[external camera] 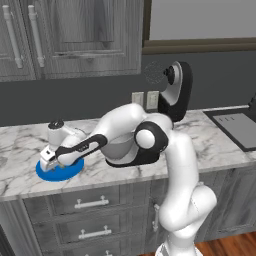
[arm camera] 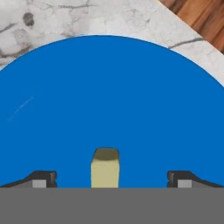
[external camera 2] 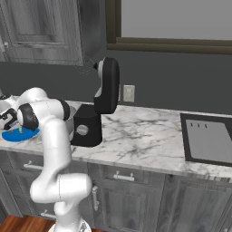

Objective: Add butter and sugar cubes to the stand mixer bowl and then turn on the stand mixer to begin making frosting.

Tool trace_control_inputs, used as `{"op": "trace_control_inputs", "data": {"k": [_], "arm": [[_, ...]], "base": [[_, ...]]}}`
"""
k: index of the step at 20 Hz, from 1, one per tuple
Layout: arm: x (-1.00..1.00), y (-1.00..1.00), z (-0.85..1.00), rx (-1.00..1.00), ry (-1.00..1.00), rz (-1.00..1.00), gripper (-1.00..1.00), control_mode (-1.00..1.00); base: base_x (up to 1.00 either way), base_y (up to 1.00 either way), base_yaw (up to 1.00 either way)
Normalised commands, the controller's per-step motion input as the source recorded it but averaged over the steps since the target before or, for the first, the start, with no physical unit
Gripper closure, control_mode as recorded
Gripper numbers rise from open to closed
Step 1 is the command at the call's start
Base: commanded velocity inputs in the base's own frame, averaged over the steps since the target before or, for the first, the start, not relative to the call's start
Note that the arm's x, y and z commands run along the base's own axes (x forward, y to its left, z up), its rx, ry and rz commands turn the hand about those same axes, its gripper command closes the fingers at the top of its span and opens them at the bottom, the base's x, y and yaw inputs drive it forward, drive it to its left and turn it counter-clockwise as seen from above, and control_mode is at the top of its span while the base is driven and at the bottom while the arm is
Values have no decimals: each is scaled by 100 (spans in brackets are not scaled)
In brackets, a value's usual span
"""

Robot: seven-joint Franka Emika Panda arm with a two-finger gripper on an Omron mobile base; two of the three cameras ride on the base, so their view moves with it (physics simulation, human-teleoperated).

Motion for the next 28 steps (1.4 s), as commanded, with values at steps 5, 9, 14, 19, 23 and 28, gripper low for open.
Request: {"op": "trace_control_inputs", "data": {"k": [5, 9, 14, 19, 23, 28], "arm": [[2, 5, -25, -2, 0, 0, -100, -100], [0, 2, -24, -4, 0, 0, 100, -100], [0, 0, -4, 0, 0, 0, 100, -100], [-15, -1, 12, 0, 0, 0, 100, -100], [-53, -32, 90, 9, -12, 0, 100, -100], [-63, -62, 100, 8, -22, -1, 100, -100]], "base": [[0, 0, 0], [0, 0, 0], [0, 0, 0], [0, 0, 0], [0, 0, 0], [0, 0, 0]]}}
